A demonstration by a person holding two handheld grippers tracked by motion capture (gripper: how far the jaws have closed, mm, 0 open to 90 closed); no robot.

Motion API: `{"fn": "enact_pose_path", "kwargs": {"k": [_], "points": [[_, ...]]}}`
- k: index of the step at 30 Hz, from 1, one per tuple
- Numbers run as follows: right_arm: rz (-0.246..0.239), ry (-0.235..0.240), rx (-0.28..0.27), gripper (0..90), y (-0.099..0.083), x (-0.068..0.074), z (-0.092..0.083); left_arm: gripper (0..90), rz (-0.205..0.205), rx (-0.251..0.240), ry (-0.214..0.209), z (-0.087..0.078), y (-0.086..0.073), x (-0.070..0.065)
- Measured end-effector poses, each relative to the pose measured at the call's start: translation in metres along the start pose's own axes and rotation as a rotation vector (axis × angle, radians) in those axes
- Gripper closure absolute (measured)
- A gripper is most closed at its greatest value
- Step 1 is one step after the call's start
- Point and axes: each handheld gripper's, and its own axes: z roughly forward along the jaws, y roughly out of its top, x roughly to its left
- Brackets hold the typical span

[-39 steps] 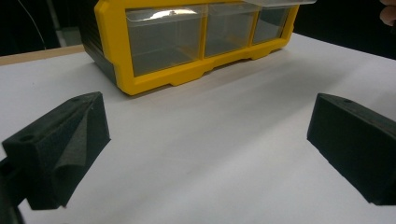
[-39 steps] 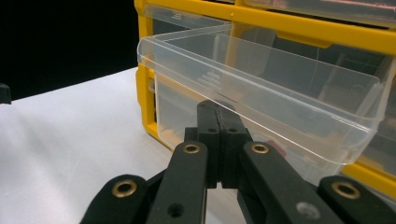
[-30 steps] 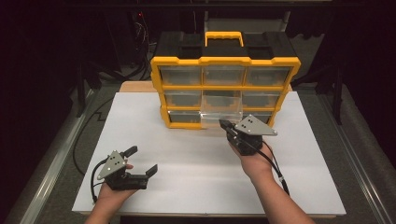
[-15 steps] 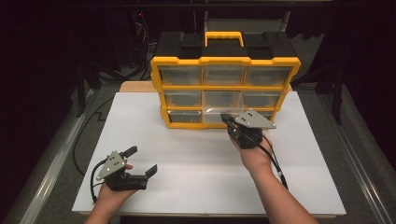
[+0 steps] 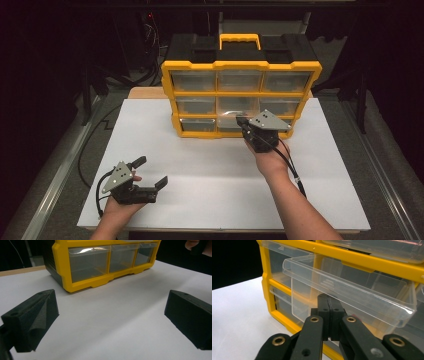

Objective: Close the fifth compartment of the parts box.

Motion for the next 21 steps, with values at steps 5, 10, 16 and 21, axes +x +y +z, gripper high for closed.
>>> {"fn": "enact_pose_path", "kwargs": {"k": [5, 10, 16, 21], "points": [[-0.005, -0.013, 0.005, 90.0, 0.001, -0.003, 0.005, 0.4, 0.000, 0.003, -0.003, 0.001, 0.000, -0.001], [-0.005, -0.024, 0.012, 90.0, 0.003, -0.005, 0.009, 0.4, 0.004, 0.009, -0.006, 0.002, 0.000, -0.002], [-0.006, -0.034, 0.019, 90.0, 0.006, -0.008, 0.013, 0.4, 0.001, 0.007, -0.007, 0.002, -0.001, -0.001], [-0.008, -0.040, 0.024, 90.0, 0.009, -0.010, 0.018, 0.4, 0.000, 0.008, -0.008, 0.002, -0.001, -0.002]]}}
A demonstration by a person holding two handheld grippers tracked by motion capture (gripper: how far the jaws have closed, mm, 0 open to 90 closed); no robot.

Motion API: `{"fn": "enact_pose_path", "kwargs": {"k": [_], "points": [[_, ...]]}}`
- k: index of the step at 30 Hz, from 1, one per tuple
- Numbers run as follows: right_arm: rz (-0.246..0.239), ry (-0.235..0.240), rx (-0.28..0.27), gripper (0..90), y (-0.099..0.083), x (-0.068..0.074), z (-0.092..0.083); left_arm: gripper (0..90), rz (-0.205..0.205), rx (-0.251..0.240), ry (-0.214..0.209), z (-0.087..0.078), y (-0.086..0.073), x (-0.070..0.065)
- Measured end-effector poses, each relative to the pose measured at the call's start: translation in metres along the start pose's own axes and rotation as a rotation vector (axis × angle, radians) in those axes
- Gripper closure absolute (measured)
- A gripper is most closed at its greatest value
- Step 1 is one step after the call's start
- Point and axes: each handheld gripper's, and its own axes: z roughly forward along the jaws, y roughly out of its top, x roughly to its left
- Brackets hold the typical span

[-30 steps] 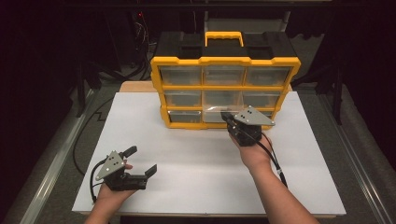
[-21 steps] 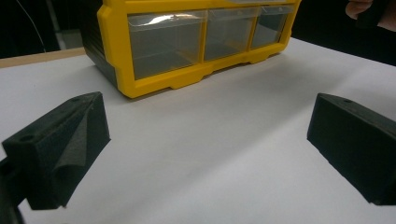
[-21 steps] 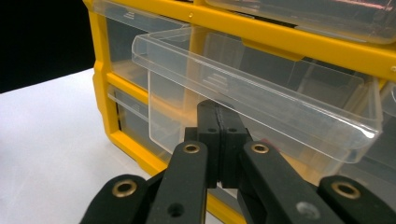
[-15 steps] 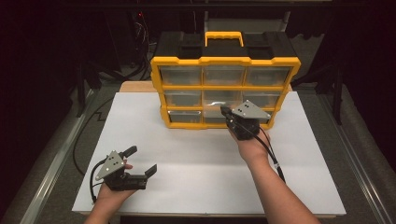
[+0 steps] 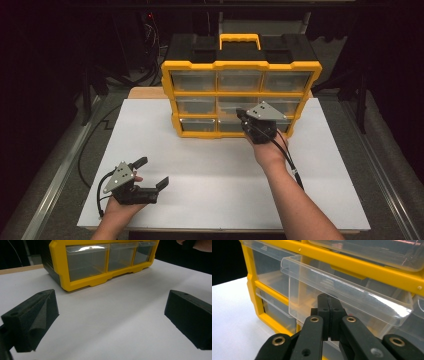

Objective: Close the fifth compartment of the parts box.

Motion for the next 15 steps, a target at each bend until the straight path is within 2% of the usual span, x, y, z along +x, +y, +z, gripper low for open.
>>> {"fn": "enact_pose_path", "kwargs": {"k": [15], "points": [[0.015, -0.025, 0.019, 90.0, 0.004, -0.010, 0.018, 0.4, 0.000, -0.001, -0.003, 0.000, 0.000, 0.000]]}}
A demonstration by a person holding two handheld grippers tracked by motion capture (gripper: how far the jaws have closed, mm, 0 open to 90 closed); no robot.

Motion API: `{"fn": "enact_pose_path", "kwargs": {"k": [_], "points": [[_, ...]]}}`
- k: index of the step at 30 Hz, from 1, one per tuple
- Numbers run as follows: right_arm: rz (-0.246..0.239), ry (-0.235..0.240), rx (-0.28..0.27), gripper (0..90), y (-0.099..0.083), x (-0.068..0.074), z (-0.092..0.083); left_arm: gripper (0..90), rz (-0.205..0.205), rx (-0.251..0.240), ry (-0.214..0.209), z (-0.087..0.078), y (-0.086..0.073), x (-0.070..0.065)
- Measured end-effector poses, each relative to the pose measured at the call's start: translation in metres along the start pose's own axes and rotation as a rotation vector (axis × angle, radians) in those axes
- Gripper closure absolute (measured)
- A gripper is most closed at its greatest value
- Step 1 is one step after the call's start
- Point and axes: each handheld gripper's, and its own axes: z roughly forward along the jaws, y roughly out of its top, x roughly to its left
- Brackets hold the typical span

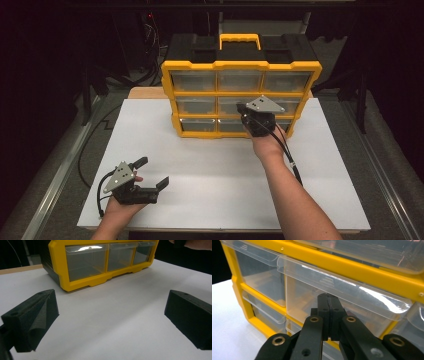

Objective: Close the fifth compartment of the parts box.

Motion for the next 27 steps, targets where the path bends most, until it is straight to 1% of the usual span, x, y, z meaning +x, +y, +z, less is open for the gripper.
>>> {"fn": "enact_pose_path", "kwargs": {"k": [5, 9, 13, 14, 17, 19, 21, 24, 27], "points": [[0.004, -0.007, 0.014, 90.0, 0.002, -0.003, 0.005, 0.4, 0.000, -0.001, -0.001, 0.000, 0.000, 0.000], [-0.022, 0.000, 0.033, 90.0, 0.005, -0.005, 0.007, 0.4, 0.000, -0.003, -0.001, 0.000, 0.000, -0.001], [-0.036, -0.011, 0.041, 90.0, 0.005, -0.003, 0.006, 0.4, 0.001, -0.002, -0.001, 0.000, 0.000, 0.000], [-0.031, -0.011, 0.043, 90.0, 0.005, -0.003, 0.005, 0.4, 0.001, -0.003, -0.001, 0.000, 0.000, 0.000], [-0.029, 0.003, 0.044, 90.0, 0.003, -0.002, 0.000, 0.4, 0.003, 0.000, 0.000, 0.000, 0.000, 0.001], [-0.027, 0.014, 0.037, 90.0, 0.001, -0.001, -0.006, 0.4, 0.002, -0.002, 0.007, 0.000, 0.001, 0.002], [-0.028, 0.017, 0.034, 90.0, -0.001, -0.001, -0.013, 0.4, -0.009, -0.010, 0.017, -0.002, 0.001, 0.004], [-0.023, 0.025, 0.029, 89.4, -0.004, -0.003, -0.024, 0.4, -0.016, -0.010, 0.028, -0.004, 0.001, 0.006], [-0.014, 0.031, 0.029, 89.1, -0.009, -0.006, -0.035, 0.4, -0.019, -0.009, 0.027, -0.003, 0.000, 0.005]]}}
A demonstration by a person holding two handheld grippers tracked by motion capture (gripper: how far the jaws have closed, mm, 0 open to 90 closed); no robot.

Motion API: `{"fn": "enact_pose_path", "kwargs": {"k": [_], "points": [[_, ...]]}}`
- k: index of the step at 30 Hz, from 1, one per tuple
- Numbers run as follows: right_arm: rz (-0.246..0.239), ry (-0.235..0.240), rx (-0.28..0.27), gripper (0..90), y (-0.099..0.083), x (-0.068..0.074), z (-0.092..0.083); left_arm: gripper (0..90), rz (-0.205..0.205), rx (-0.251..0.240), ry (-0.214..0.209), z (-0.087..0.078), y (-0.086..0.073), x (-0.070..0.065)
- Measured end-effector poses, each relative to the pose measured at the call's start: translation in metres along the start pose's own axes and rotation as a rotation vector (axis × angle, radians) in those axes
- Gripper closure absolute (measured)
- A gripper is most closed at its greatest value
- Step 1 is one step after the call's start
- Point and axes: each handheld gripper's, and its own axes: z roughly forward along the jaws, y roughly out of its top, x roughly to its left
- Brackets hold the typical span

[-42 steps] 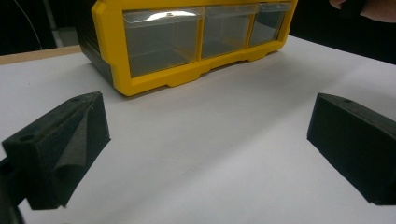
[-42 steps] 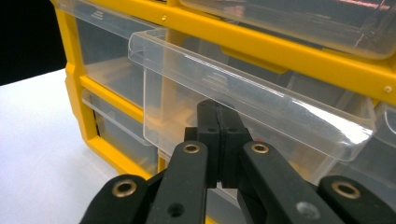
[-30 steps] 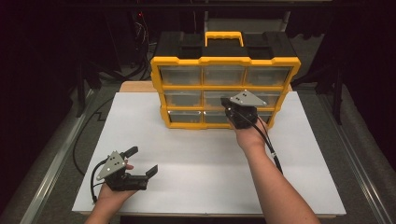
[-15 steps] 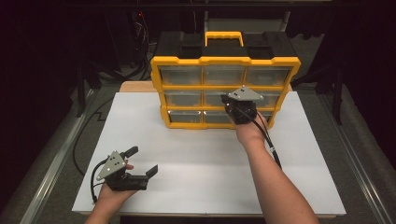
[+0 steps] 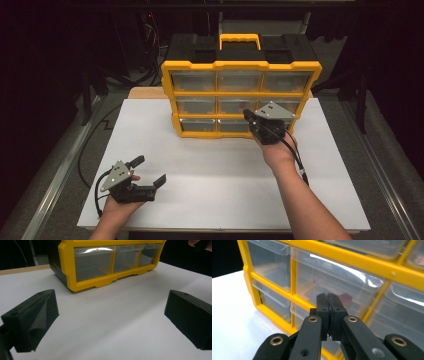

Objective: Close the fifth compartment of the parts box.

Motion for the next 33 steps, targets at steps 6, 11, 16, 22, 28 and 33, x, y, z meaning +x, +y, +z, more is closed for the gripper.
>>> {"fn": "enact_pose_path", "kwargs": {"k": [6, 11, 16, 22, 28, 33], "points": [[0.018, 0.016, -0.008, 88.6, -0.016, -0.005, -0.020, 0.4, -0.002, 0.004, -0.006, 0.001, 0.000, -0.001], [0.017, 0.025, 0.005, 88.6, -0.035, -0.006, -0.032, 0.4, -0.005, 0.003, -0.004, 0.001, -0.001, 0.000], [0.028, 0.025, 0.023, 88.5, -0.056, -0.011, -0.042, 0.4, -0.005, 0.005, -0.003, 0.001, 0.000, 0.000], [0.048, 0.023, 0.048, 88.1, -0.081, -0.018, -0.053, 0.4, -0.009, 0.005, 0.001, 0.001, -0.001, 0.001], [0.084, 0.019, 0.038, 88.1, -0.100, -0.022, -0.071, 0.4, -0.009, 0.012, 0.000, 0.002, -0.001, 0.001], [0.103, 0.029, 0.026, 88.1, -0.115, -0.020, -0.093, 0.4, -0.008, 0.007, 0.003, 0.001, -0.001, 0.001]]}}
